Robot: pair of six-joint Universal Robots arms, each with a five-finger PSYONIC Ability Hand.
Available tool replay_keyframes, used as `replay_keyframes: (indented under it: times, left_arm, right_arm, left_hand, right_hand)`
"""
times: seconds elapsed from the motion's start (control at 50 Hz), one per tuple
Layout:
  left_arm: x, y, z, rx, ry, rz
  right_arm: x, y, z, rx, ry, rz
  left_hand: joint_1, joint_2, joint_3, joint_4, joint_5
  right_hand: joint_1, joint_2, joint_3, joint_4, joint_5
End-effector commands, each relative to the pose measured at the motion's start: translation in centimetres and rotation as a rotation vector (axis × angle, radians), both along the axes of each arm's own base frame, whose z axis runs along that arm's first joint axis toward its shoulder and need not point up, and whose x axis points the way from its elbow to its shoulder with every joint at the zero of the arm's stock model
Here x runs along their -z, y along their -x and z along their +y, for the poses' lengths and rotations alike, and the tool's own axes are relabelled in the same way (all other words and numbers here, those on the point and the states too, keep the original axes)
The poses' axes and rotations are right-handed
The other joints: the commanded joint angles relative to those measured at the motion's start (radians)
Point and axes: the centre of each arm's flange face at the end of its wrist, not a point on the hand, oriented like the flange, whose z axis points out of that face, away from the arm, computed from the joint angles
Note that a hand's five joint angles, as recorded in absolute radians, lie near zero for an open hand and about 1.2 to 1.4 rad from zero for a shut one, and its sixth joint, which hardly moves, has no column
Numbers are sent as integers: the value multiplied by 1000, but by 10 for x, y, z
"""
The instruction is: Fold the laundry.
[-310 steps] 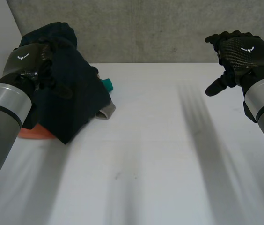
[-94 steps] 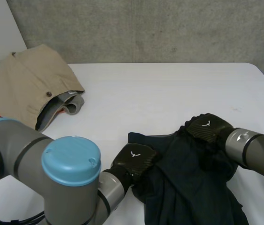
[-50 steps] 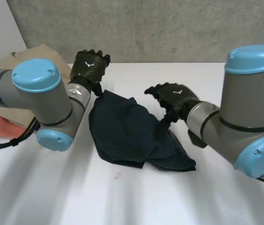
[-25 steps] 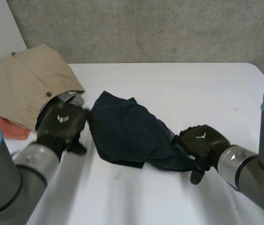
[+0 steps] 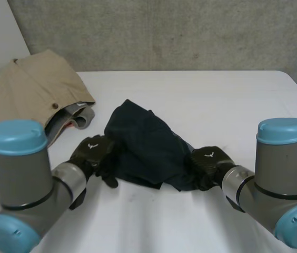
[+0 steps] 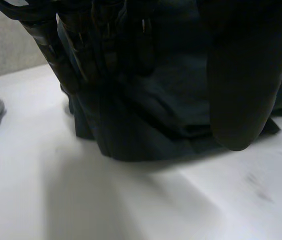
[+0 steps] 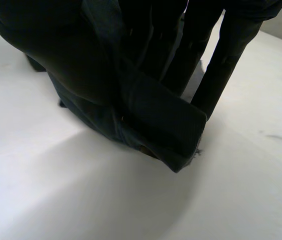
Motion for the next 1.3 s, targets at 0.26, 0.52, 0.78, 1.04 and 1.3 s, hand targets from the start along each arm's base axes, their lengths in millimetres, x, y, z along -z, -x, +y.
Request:
replay_keyframes:
  times: [0.26,0.52,0.78,1.04,1.3]
  left_arm:
    - [22,62,-40,38,111,17]
    - [-133,30,-8,-41,430,153]
    - [-236,2,34,32,668,178]
    - [-189,35,-28,31,590,107]
    - [-102,60,-173,-98,822,-35]
  right_arm:
    - [-31,4,-16,78,147,-7]
    - [-157,13,-12,61,558,71]
    - [-283,35,16,130,863,-14]
    - [-226,6,-36,80,710,63]
    - [-126,-59,-127,104,918,-77]
  left_hand:
    - [976,991,993,1006,1008]
    - [976,991,994,1006,1008]
    - [976,991,994,1006,1008]
    - [976,991,994,1006,1008]
    - [597,612,614,627,629]
  right_hand:
    - [326,236,218,207,236]
    - [326,236,218,207,236]
    - [326,236,218,207,236]
    - [326,236,218,207,236]
    - [-896,-986,-1004,-1015,-985]
